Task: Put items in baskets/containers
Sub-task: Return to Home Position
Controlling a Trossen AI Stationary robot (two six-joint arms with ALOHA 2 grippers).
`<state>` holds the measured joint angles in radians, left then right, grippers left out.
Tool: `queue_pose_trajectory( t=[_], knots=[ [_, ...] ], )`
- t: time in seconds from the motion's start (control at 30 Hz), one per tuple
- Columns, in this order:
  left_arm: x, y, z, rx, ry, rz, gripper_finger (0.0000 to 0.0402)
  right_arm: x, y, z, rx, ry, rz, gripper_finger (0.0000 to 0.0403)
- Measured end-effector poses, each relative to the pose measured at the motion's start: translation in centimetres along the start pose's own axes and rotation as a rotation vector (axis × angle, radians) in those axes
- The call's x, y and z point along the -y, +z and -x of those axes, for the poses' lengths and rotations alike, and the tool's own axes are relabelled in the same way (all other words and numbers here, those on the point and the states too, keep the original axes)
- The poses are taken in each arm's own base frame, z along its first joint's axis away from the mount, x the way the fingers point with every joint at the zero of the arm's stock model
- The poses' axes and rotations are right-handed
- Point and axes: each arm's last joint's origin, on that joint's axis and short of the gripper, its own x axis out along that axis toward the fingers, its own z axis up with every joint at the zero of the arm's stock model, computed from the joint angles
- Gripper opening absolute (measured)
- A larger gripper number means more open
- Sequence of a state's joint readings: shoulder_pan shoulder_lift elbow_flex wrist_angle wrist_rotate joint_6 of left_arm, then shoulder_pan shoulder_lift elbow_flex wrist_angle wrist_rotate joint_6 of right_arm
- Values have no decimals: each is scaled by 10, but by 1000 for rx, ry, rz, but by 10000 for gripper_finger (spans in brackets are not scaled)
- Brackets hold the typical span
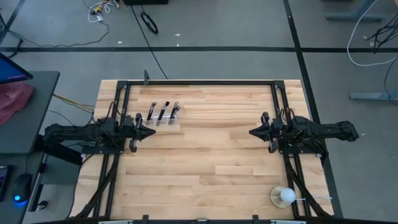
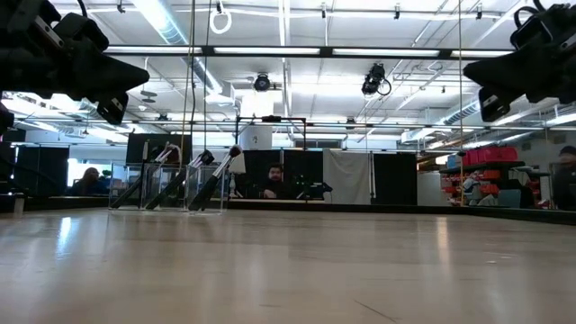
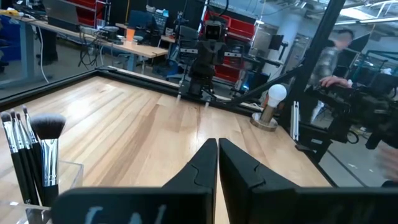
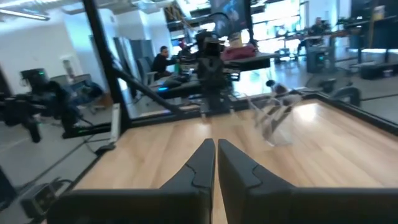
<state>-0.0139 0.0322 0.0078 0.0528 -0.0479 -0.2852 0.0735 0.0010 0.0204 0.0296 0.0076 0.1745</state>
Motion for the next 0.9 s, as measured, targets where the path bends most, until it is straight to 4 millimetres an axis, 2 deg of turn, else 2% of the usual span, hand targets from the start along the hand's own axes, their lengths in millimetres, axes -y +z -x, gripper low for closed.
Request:
queue_pose_trajectory(
  t=[0.53,0.77,0.9],
  knots=[
    [0,0,0,0,0,0,21,14,0,1,4,-136,8,23],
    [0,0,0,0,0,0,21,18,1,1,3,-176,92,23],
    [0,0,0,0,0,0,21,18,1,2,7,-183,63,23]
  ],
)
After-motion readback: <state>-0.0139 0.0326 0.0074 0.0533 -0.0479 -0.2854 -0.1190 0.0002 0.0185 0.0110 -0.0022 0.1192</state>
